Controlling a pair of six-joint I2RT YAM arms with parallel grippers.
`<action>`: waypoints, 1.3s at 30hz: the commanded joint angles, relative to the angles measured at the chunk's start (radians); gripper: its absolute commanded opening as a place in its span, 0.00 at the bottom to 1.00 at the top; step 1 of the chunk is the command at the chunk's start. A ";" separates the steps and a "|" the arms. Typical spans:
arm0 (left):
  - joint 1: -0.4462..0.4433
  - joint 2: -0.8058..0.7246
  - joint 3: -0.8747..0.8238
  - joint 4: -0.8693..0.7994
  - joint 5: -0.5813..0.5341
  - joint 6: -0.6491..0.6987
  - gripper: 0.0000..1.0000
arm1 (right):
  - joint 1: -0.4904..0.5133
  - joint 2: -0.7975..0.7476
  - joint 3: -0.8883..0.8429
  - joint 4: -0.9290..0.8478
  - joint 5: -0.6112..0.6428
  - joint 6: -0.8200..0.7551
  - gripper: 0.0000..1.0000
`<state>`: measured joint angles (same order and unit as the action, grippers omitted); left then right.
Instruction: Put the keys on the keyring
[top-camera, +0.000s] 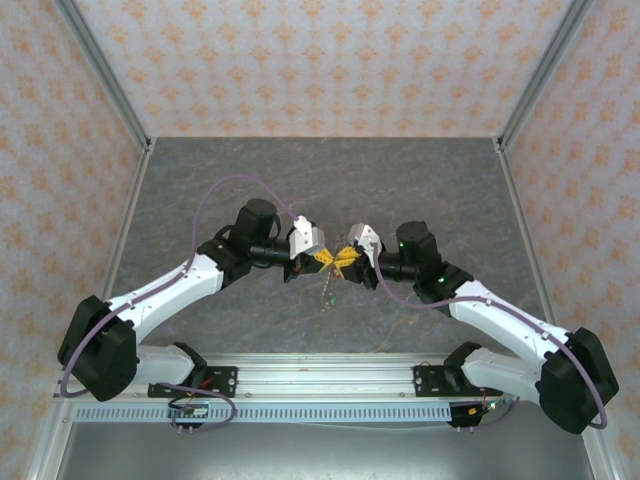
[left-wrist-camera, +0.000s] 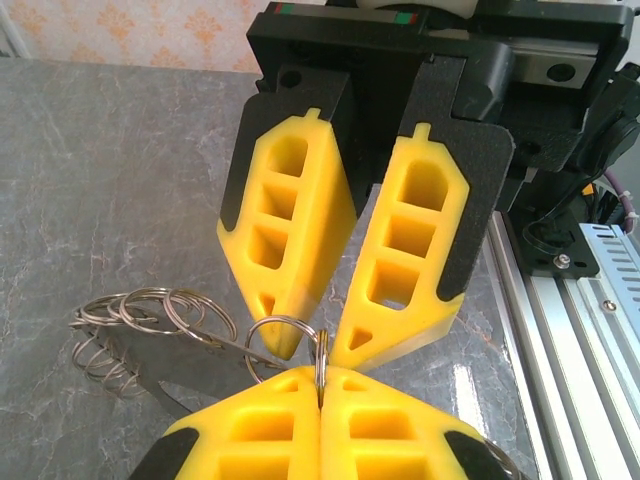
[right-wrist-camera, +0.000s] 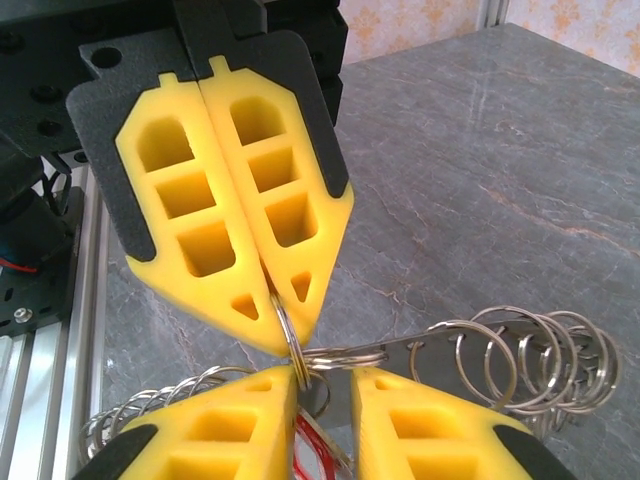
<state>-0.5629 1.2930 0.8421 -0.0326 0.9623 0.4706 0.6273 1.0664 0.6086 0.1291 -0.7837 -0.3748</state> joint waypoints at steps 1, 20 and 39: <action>-0.009 -0.029 0.005 0.033 0.041 0.008 0.00 | -0.003 0.007 0.040 0.060 -0.035 0.011 0.19; -0.013 -0.018 0.062 -0.194 -0.077 0.168 0.09 | 0.054 0.065 0.297 -0.483 0.117 -0.185 0.00; -0.013 -0.015 0.050 -0.143 -0.070 0.135 0.00 | 0.120 0.101 0.433 -0.586 0.198 -0.208 0.01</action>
<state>-0.5762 1.2789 0.9073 -0.2111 0.8852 0.6453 0.7372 1.2335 1.0832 -0.5785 -0.5785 -0.6003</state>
